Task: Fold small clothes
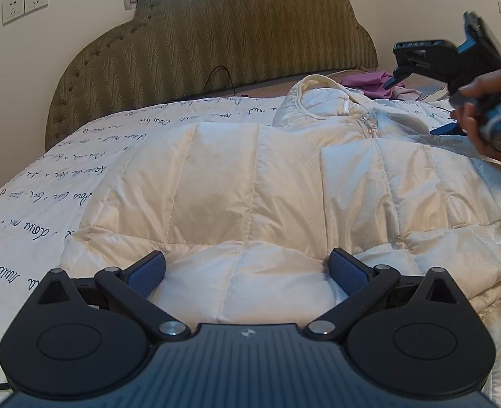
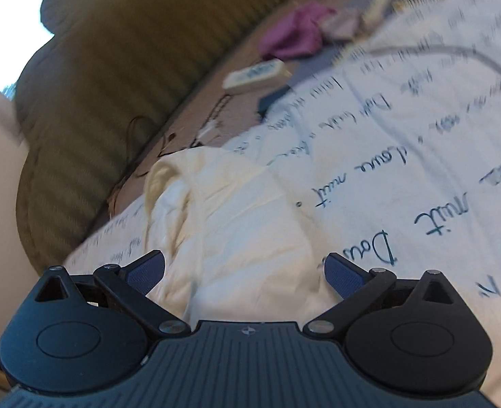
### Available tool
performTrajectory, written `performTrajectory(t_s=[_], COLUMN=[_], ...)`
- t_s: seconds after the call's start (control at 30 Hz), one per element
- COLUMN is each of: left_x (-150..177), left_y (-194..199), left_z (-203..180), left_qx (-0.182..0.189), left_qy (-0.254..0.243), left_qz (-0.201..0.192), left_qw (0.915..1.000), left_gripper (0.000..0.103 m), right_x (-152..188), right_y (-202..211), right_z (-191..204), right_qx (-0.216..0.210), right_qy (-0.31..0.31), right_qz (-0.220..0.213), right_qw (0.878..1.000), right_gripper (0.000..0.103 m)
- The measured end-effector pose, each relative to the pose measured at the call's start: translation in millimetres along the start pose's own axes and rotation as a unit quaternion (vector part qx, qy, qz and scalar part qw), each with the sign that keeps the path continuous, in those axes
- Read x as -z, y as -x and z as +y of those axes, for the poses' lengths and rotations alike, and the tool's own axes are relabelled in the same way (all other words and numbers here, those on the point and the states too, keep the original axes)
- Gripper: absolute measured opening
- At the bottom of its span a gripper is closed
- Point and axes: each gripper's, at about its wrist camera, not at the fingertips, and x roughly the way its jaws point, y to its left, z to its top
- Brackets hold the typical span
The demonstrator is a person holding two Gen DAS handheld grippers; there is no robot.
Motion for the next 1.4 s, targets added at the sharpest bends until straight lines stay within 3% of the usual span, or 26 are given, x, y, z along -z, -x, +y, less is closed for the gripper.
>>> performTrajectory(t_s=[0.07, 0.17, 0.27, 0.3, 0.33, 0.37, 0.5, 0.63, 0.77, 0.87, 0.97, 1.03, 1.07, 1.1, 1.13, 1.23, 1.27, 1.33, 1.4], left_x=[0.4, 0.3, 0.3, 0.3, 0.4, 0.4, 0.3, -1.4, -5.5, -7.9, -8.7, -9.1, -9.1, -8.9, -8.8, -9.0, -8.2, -7.8, -7.8], left_y=[-0.3, -0.5, -0.8, -0.7, -0.9, -0.9, -1.6, 0.3, 10.3, 19.1, 18.1, 13.3, 11.6, 10.9, 10.7, 9.6, 9.1, 7.5, 7.0], left_z=[-0.2, -0.4, 0.5, 0.4, 0.3, 0.6, 1.8, 6.8, 27.6, 47.0, 61.8, 66.6, 67.5, 67.6, 66.9, 62.6, 60.8, 58.7, 56.8], left_qx=[0.0, 0.001, 0.002, 0.003, 0.004, 0.004, 0.005, 0.013, 0.01, -0.009, -0.022, -0.027, -0.03, -0.033, -0.035, -0.042, -0.043, -0.046, -0.048], left_qy=[0.0, 0.0, 0.002, 0.003, 0.004, 0.004, 0.007, 0.017, 0.068, 0.119, 0.159, 0.168, 0.167, 0.166, 0.164, 0.15, 0.145, 0.139, 0.135], left_qz=[0.0, 0.001, 0.001, 0.001, 0.002, 0.002, 0.002, 0.001, -0.022, -0.05, -0.047, -0.033, -0.028, -0.025, -0.026, -0.025, -0.023, -0.019, -0.018], left_qw=[1.0, 1.0, 1.0, 1.0, 1.0, 1.0, 1.0, 0.9998, 0.9974, 0.9916, 0.9859, 0.9849, 0.985, 0.9852, 0.9855, 0.9875, 0.9882, 0.989, 0.9896], left_gripper=[0.103, 0.103, 0.103, 0.103, 0.103, 0.103, 0.103, 0.103, 0.103, 0.103, 0.103, 0.103, 0.103, 0.103, 0.103, 0.103, 0.103, 0.103, 0.103], right_x=[-6.7, -11.6, -11.0, -9.8, -7.5, -4.6, 4.1, 18.8, 61.8, 111.4, 177.4, 218.5, 231.9, 237.0, 233.6, 185.7, 171.6, 150.8, 130.7], right_y=[-17.8, -39.4, -52.1, -52.4, -50.7, -46.9, -14.0, 52.3, 137.7, 187.0, 208.8, 213.7, 215.9, 220.9, 227.0, 246.2, 254.3, 272.2, 277.5], right_z=[-7.5, -5.7, 12.6, 19.3, 25.1, 31.6, 60.6, 86.5, 106.3, 108.4, 99.2, 87.1, 80.2, 75.0, 72.8, 69.8, 68.3, 70.7, 79.4], right_qx=[-0.005, -0.053, -0.06, -0.054, -0.049, -0.043, -0.037, -0.093, -0.139, -0.155, -0.152, -0.127, -0.113, -0.108, -0.114, -0.172, -0.193, -0.228, -0.219], right_qy=[-0.022, -0.035, -0.005, 0.012, 0.028, 0.048, 0.143, 0.233, 0.366, 0.465, 0.575, 0.636, 0.655, 0.66, 0.65, 0.54, 0.508, 0.476, 0.469], right_qz=[0.005, 0.015, 0.023, 0.021, 0.018, 0.013, -0.023, -0.059, -0.083, -0.056, 0.077, 0.153, 0.177, 0.187, 0.19, 0.183, 0.173, 0.134, 0.071], right_qw=[1.0, 0.998, 0.998, 0.998, 0.998, 0.998, 0.989, 0.966, 0.916, 0.87, 0.8, 0.746, 0.726, 0.719, 0.727, 0.803, 0.822, 0.839, 0.853], right_gripper=[0.1, 0.092, 0.072, 0.055, 0.03, 0.021, 0.015, 0.015, 0.015, 0.015, 0.032, 0.065, 0.068, 0.068, 0.068, 0.07, 0.071, 0.076, 0.082])
